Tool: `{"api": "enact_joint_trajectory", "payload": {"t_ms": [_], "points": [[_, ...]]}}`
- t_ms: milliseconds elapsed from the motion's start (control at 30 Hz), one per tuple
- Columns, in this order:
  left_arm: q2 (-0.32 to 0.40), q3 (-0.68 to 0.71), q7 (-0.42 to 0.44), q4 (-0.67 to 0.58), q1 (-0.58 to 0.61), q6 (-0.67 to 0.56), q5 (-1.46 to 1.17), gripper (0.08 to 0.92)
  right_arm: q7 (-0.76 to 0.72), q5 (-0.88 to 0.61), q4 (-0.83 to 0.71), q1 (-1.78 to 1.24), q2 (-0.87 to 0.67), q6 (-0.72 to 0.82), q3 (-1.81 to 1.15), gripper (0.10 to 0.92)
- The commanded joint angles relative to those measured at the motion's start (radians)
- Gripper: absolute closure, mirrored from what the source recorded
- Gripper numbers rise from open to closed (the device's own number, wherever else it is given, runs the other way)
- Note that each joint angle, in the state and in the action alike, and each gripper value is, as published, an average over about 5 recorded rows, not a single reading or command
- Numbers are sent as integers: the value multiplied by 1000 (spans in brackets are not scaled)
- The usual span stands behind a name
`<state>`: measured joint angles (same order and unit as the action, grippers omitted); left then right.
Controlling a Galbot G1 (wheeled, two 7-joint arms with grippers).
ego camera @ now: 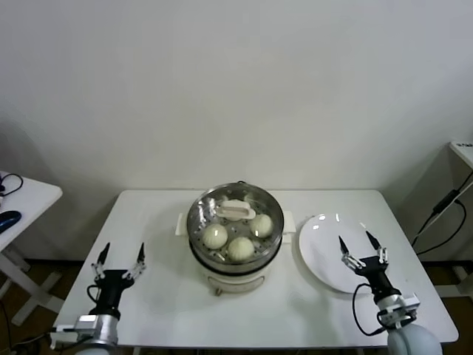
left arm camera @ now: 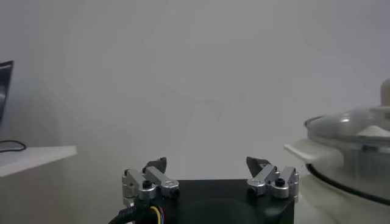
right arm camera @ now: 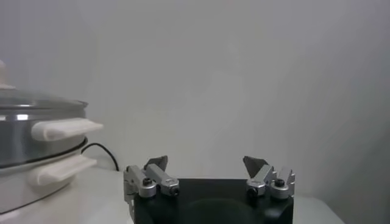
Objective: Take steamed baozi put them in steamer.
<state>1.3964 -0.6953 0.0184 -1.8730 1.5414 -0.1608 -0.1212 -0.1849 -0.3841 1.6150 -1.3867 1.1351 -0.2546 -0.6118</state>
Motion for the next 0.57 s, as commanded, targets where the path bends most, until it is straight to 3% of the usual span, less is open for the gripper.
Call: {"api": "enact_joint_trajectory", "payload": {"t_ms": [33,567], "points": [[-1,-15,15,53,-13,-36,3,177,12,-7,8,-26,0,2,1,203],[-1,-37,42,59,-15,-27,7,177,-1,-11,13,-17,6,5,1,203]]}}
